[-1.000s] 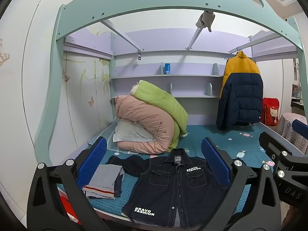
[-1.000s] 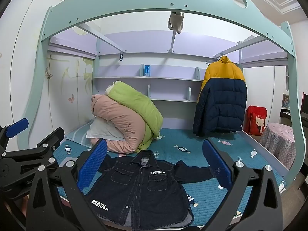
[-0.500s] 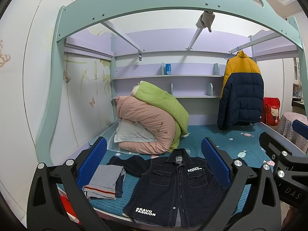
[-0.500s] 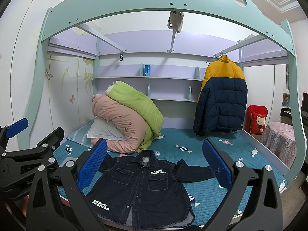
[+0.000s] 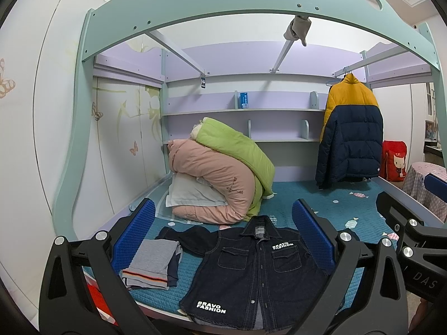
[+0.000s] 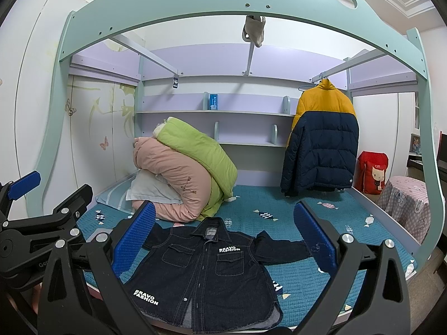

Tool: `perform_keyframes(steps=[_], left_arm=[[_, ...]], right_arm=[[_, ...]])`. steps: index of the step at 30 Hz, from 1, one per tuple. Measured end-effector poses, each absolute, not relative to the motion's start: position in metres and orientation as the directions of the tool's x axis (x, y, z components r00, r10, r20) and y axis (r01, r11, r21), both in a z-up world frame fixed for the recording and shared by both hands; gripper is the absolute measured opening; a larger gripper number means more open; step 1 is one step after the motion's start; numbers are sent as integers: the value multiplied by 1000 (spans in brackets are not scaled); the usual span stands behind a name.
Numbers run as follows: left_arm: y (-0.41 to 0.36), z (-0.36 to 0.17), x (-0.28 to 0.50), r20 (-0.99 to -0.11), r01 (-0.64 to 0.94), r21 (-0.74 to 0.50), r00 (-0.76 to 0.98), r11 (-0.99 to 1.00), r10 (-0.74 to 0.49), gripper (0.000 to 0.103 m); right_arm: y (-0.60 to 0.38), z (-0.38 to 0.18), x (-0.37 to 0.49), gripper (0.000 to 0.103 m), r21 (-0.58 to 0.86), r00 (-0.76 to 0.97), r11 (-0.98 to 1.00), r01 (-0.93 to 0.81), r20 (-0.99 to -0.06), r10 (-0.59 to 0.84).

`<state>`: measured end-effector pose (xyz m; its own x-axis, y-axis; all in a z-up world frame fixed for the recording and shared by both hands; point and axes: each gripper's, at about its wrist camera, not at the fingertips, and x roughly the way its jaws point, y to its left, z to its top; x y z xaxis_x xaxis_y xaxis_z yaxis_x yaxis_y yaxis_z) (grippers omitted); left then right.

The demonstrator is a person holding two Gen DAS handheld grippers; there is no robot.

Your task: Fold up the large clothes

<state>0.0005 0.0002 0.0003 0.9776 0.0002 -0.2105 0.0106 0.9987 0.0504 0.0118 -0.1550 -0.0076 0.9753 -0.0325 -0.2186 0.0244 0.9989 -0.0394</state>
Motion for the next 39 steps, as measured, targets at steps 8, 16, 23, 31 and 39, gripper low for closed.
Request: perform_keyframes(steps=[8, 16, 23, 31, 39], left_arm=[[0, 0, 0, -210, 10, 52, 978, 999, 1, 98], [0, 0, 1, -208, 10, 54, 978, 998, 1, 98], [0, 0, 0, -208, 10, 54, 978, 998, 1, 98], [0, 0, 0, -208, 11, 54, 978, 998, 1, 98], [5, -4, -1, -209, 12, 55, 978, 998, 0, 98]], right_arm=[[-155, -8, 12, 96, -39, 975, 999, 25, -218, -33], [-155, -8, 12, 96, -38, 975, 999, 25, -218, -33], [-155, -8, 12, 96, -37, 976, 999, 25, -217, -32], [-155, -8, 12, 96, -36, 975, 999, 26, -218, -33], [-155, -8, 12, 96, -35, 975, 999, 25, -218, -32]])
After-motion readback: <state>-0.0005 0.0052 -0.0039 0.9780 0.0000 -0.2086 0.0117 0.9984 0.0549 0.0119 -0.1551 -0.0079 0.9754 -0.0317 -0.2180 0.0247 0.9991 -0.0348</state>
